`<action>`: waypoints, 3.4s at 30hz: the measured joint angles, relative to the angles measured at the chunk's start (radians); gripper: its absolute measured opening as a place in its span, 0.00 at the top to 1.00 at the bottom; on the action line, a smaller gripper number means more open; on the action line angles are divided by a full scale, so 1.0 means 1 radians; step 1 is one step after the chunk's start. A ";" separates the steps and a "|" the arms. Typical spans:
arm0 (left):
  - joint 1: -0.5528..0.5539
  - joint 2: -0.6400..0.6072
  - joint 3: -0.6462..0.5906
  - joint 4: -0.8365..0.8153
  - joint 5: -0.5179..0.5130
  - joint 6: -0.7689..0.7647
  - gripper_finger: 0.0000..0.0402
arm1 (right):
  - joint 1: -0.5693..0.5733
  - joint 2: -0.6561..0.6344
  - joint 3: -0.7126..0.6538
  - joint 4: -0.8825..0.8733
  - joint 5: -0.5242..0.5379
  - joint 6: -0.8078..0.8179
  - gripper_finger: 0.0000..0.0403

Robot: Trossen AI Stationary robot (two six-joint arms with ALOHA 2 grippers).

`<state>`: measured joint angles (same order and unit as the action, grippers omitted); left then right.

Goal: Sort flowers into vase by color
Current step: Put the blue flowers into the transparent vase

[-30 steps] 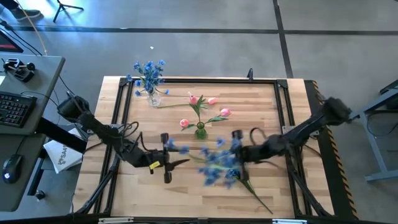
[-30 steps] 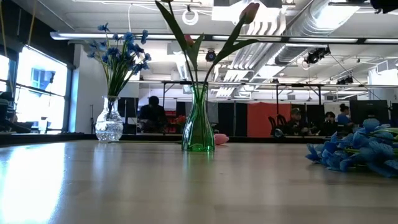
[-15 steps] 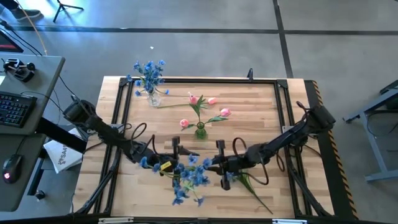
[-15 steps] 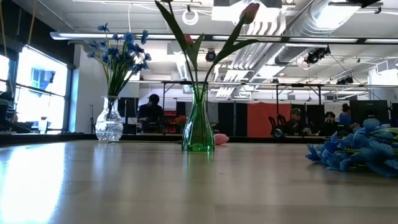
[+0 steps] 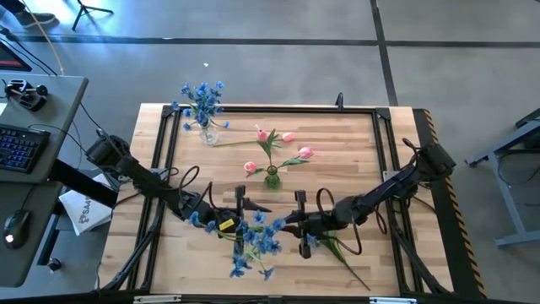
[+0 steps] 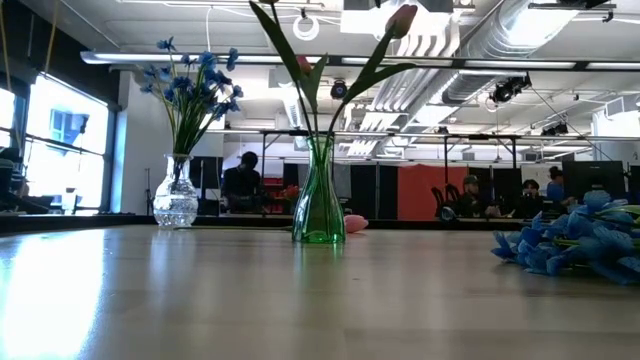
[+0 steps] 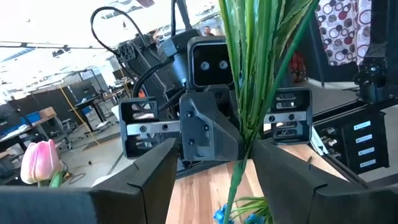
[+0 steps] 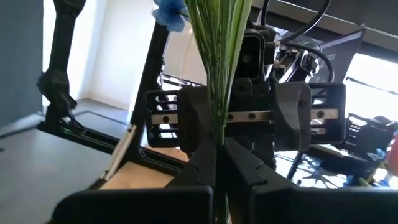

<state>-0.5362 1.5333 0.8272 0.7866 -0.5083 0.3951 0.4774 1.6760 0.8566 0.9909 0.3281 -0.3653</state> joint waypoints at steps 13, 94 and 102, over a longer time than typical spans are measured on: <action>-0.009 0.000 0.000 -0.028 -0.021 0.000 0.50 | 0.027 -0.021 -0.001 -0.064 0.142 -0.032 1.00; 0.341 -0.657 -0.128 -1.548 -0.932 -0.953 0.99 | -0.027 -0.183 -0.002 -0.610 0.219 0.339 0.53; 0.340 -0.798 -0.180 -1.552 -0.942 -1.019 1.00 | -0.027 -0.183 -0.002 -0.611 0.219 0.339 0.53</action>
<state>-0.1967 0.7351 0.6476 -0.7656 -1.4500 -0.6235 0.4503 1.4929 0.8547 0.3798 0.5472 -0.0261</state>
